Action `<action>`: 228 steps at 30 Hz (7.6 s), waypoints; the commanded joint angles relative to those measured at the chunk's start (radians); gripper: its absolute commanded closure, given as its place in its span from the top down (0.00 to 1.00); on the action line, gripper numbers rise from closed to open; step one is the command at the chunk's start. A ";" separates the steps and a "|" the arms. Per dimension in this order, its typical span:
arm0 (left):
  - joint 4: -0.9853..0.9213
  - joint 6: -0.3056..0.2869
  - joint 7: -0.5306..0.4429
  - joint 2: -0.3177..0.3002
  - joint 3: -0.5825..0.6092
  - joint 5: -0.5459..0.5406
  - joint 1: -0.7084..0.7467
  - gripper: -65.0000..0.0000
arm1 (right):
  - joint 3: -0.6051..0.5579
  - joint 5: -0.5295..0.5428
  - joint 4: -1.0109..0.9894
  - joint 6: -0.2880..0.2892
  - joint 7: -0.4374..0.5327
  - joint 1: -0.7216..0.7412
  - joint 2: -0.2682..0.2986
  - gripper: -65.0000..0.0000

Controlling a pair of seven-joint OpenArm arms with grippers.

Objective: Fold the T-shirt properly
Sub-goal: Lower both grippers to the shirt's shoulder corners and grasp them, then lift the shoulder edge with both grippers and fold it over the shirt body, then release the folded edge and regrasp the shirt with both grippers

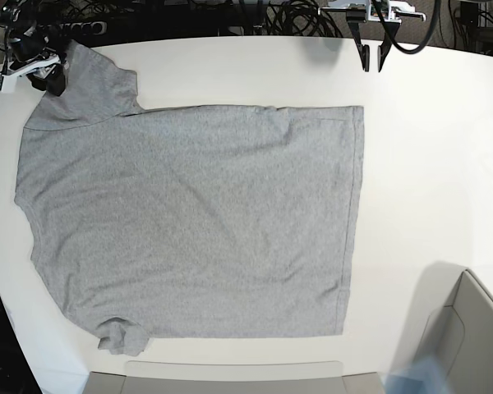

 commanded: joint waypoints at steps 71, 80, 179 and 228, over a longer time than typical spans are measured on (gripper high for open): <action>0.107 -0.214 1.379 -0.164 0.002 -0.681 -0.458 0.26 | 0.052 -0.723 0.014 0.084 -0.165 0.155 -0.243 0.25; 0.148 -0.211 1.376 -0.168 -0.033 -0.682 -0.429 0.00 | 0.032 -0.820 0.168 0.084 -0.152 0.162 -0.254 0.00; -0.165 0.007 1.546 -0.225 0.008 -0.679 -1.110 0.00 | -0.126 -1.062 -0.353 0.063 0.514 0.811 -0.030 0.00; -0.074 0.006 1.478 -0.224 0.137 -0.679 -0.846 0.15 | 0.030 -1.002 -0.265 0.084 0.506 0.566 -0.048 0.29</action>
